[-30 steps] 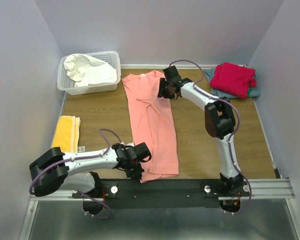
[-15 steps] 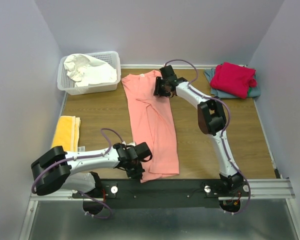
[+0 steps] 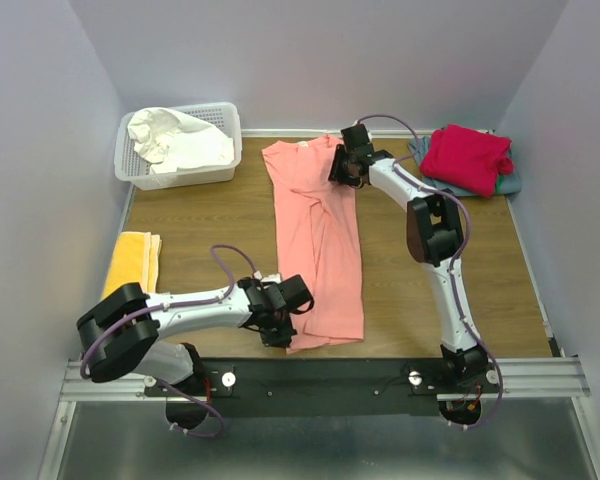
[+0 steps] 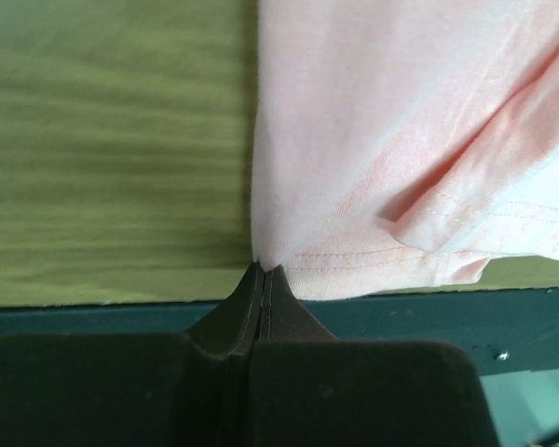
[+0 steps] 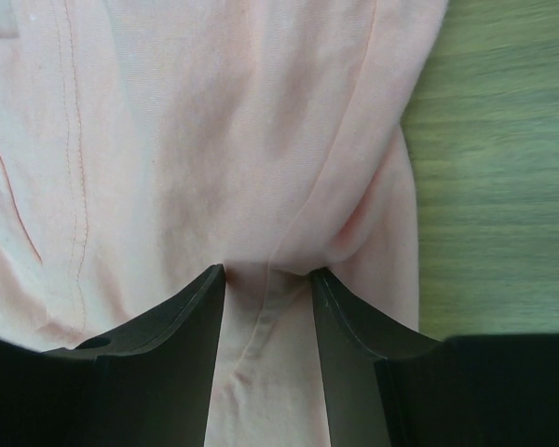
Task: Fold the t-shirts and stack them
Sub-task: Fold the tshirt
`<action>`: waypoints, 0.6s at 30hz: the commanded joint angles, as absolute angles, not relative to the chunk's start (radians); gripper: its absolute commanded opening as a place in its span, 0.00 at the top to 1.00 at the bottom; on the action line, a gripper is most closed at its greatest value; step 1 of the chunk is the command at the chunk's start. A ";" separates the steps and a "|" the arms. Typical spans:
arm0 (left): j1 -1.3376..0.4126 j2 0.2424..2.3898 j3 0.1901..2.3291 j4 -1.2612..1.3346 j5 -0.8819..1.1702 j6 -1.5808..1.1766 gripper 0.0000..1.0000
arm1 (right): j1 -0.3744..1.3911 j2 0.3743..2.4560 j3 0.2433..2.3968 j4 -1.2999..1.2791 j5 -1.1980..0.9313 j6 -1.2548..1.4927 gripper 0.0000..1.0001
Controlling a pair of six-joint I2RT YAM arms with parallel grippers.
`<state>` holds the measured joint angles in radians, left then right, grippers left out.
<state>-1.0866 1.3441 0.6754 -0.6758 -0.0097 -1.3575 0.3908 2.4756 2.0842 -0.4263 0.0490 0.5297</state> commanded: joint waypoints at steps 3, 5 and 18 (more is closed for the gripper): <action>-1.068 1.486 0.805 -0.686 -0.135 -1.203 1.00 | 0.360 2.551 2.055 -0.525 0.153 0.532 0.49; -1.063 1.545 0.846 -0.693 -0.155 -1.171 1.00 | 0.360 2.566 2.078 -0.526 0.120 0.534 0.50; -1.043 1.545 0.871 -0.652 -0.186 -1.137 1.00 | 0.351 2.375 2.174 -0.531 0.051 0.420 0.16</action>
